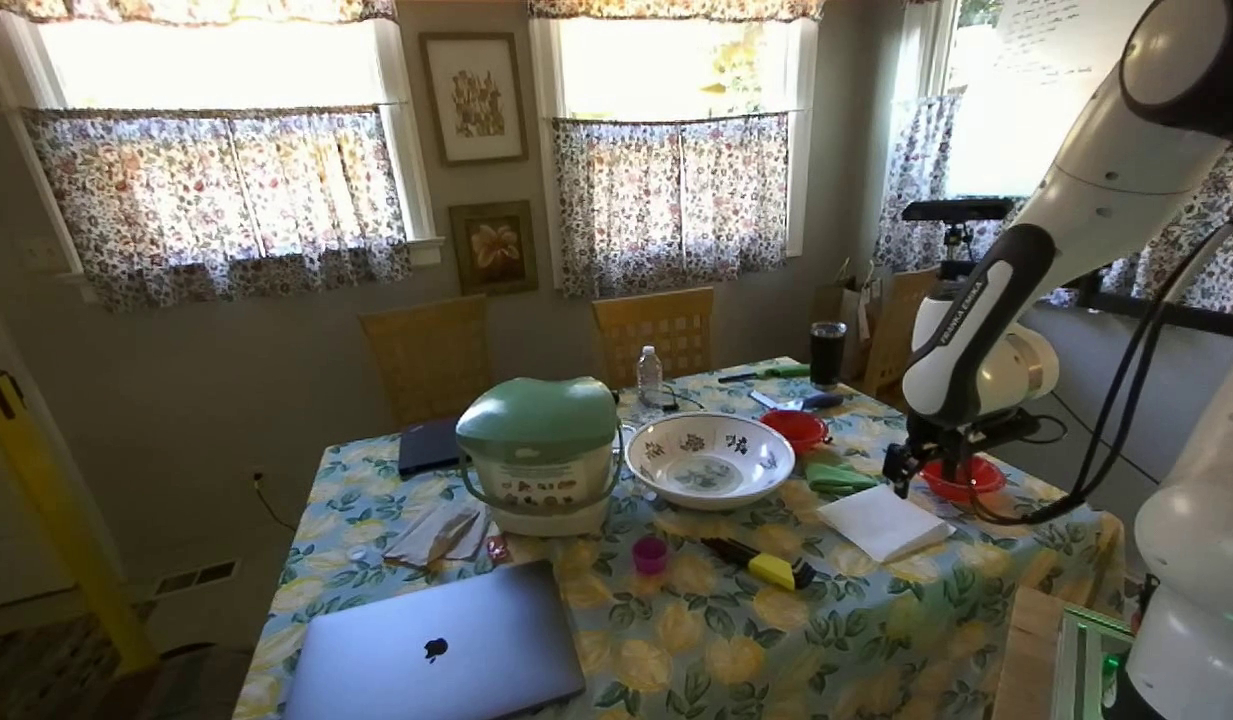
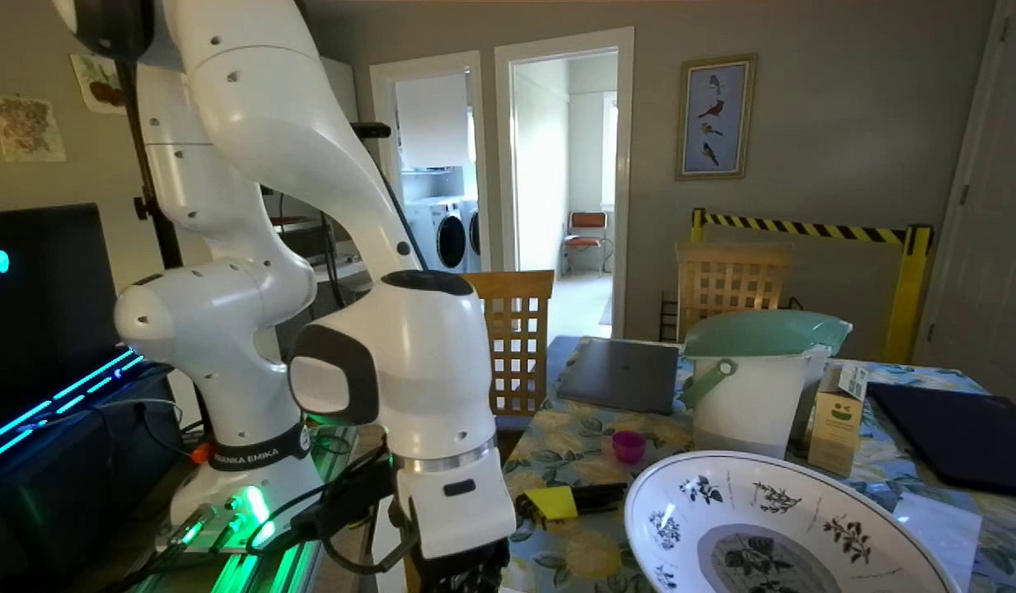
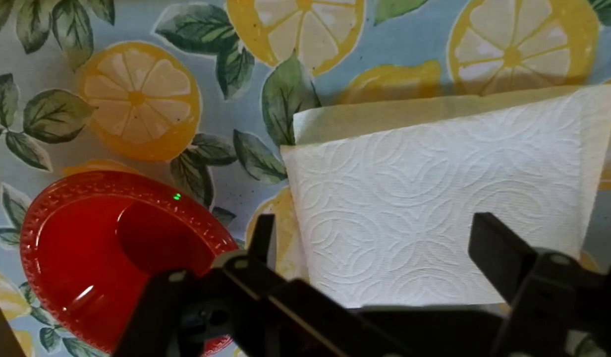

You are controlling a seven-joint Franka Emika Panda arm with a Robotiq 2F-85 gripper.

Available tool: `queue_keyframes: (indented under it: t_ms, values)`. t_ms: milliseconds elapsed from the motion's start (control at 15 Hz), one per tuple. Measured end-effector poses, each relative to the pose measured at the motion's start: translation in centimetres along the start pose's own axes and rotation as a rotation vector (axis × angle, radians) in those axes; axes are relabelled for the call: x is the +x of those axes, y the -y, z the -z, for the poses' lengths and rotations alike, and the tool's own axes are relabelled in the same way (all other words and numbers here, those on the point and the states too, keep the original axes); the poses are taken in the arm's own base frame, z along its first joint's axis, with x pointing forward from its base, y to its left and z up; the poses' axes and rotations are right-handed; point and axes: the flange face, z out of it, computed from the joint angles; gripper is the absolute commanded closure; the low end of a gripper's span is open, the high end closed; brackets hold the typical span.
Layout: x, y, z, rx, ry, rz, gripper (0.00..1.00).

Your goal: Wipe the inside of the bowl with the paper towel

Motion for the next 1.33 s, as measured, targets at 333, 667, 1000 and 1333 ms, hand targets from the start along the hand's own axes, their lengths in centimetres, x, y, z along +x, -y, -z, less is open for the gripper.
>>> queue_keyframes:
  t_ms: [333, 667, 1000, 1333]
  values:
    - [1.1, 1.0, -2.1, -0.014, -0.004, 0.023, 0.0]
    - [2.0, 3.0, -3.1, -0.008, -0.044, 0.042, 0.0]
    - [2.3, 5.9, -4.3, 0.046, -0.041, 0.058, 0.0]
    - [2.8, 6.8, -5.6, 0.075, -0.033, 0.075, 0.0]
